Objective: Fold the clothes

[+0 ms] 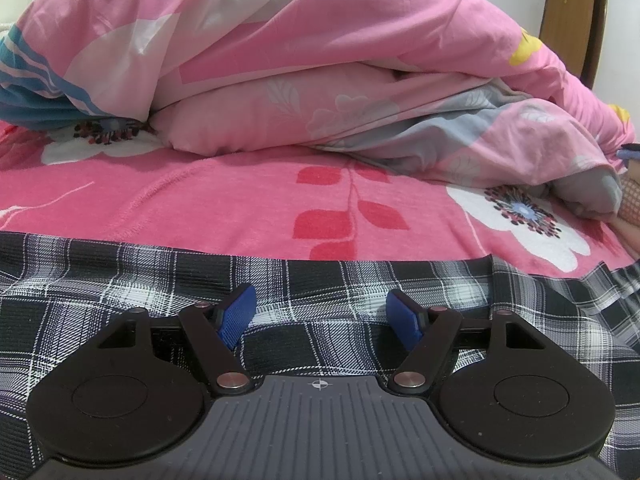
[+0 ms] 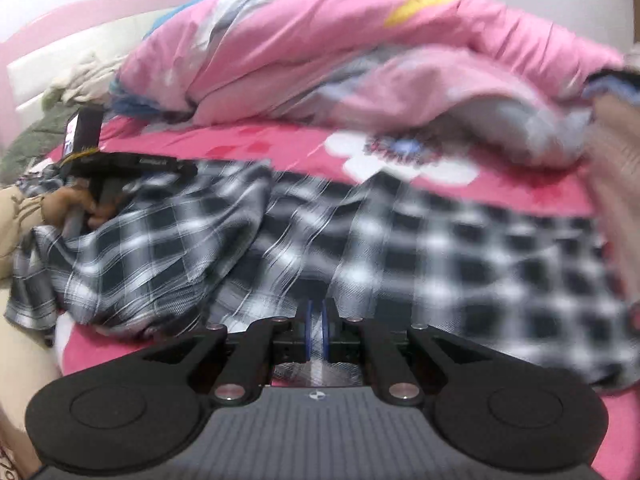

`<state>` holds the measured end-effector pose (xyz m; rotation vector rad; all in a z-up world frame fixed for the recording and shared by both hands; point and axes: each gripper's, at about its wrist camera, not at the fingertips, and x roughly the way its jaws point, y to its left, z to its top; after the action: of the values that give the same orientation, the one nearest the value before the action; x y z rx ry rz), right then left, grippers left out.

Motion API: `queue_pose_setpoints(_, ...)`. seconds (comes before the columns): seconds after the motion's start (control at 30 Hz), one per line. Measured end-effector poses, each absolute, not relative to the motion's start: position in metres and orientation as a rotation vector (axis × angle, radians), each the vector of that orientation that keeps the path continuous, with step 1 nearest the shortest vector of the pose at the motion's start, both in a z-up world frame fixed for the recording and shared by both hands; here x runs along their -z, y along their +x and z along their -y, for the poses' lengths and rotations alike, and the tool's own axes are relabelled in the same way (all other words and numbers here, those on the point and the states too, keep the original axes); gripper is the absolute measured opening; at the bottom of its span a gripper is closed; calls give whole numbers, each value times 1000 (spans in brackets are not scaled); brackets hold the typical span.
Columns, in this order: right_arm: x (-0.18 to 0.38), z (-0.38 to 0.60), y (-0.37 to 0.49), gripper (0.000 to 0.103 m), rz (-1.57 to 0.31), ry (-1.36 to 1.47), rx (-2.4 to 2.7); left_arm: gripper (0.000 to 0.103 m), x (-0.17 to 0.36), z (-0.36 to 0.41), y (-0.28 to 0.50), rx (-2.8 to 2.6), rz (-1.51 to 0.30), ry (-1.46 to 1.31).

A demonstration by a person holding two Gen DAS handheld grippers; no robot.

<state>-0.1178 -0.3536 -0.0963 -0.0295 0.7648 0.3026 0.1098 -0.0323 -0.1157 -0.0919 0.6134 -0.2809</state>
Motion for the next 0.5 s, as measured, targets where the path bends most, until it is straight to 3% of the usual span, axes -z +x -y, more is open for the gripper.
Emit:
queue_pose_setpoints(0.1, 115, 348, -134, 5, -817, -88, -335, 72, 115, 32, 110, 282, -613, -94)
queue_pose_setpoints(0.33, 103, 399, -179, 6, -821, 110, -268, 72, 115, 33, 110, 280, -613, -88)
queue_pose_setpoints(0.5, 91, 455, -173, 29, -648, 286, 95, 72, 114, 33, 110, 280, -613, -88)
